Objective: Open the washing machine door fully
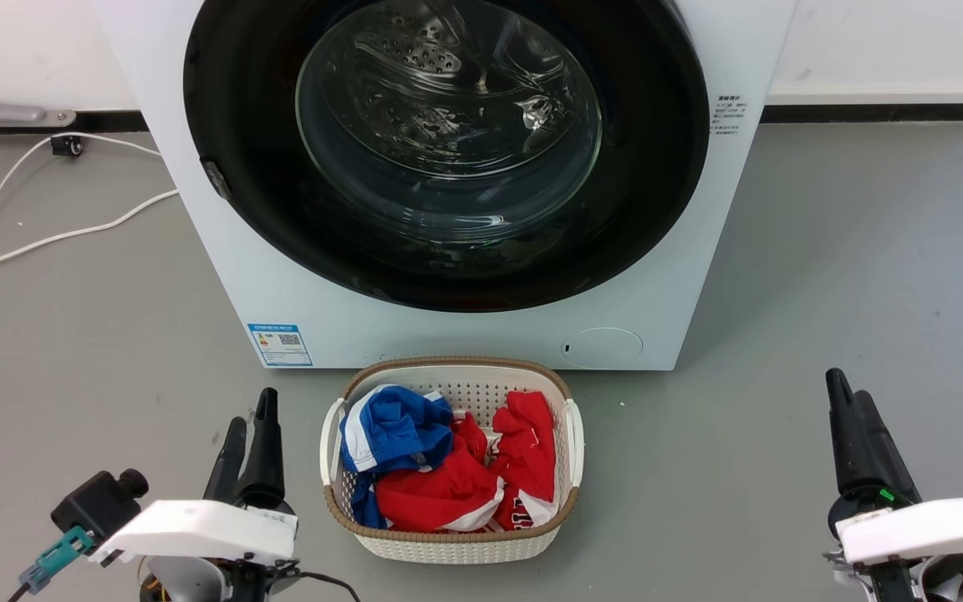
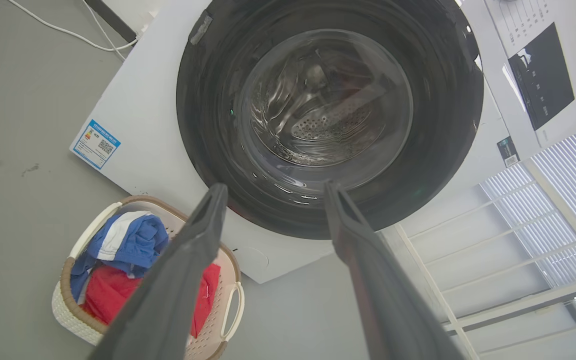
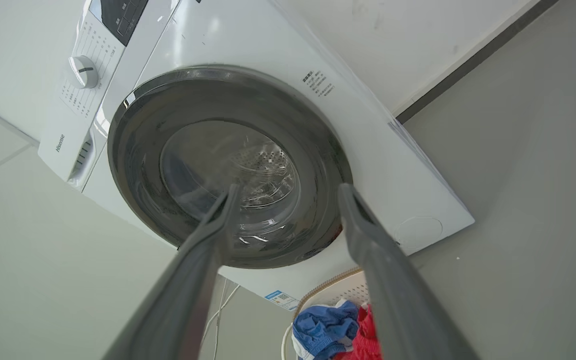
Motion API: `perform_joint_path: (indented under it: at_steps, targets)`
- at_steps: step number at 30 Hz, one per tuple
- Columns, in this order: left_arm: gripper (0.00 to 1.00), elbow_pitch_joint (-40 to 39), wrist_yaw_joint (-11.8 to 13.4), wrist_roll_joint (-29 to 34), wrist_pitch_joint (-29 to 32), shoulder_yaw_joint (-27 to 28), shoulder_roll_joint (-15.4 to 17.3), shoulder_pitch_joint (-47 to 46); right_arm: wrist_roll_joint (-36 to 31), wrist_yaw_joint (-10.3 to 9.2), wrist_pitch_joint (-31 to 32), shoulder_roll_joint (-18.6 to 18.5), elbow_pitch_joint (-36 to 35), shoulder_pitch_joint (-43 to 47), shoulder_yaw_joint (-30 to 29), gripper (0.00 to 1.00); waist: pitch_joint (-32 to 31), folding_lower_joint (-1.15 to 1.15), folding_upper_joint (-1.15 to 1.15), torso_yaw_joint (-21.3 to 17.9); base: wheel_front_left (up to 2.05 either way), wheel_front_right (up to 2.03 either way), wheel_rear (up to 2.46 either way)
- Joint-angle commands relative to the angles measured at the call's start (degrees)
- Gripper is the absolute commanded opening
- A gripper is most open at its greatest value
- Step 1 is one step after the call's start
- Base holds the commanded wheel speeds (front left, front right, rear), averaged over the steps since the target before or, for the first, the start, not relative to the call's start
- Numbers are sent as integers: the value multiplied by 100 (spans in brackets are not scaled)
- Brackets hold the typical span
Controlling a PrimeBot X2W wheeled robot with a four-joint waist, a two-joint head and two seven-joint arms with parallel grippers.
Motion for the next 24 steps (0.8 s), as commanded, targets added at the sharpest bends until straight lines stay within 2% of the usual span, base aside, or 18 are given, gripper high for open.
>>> perform_joint_path:
  at_steps: [1,11,24]
  targets:
    - [100,-123,53,277,-67,-50,32,-4,-327,9,-62,-12,-158,-9,27,100,-2,0,0,1,0,0,0]
    - [100,-232,288,1134,-258,-327,152,67,-1369,10,-257,-11,-336,136,91,100,-19,0,0,3,0,0,0]
    - [100,-354,430,1980,-485,-592,235,146,-2254,10,-476,-10,-428,250,106,100,-36,0,0,13,0,0,0]
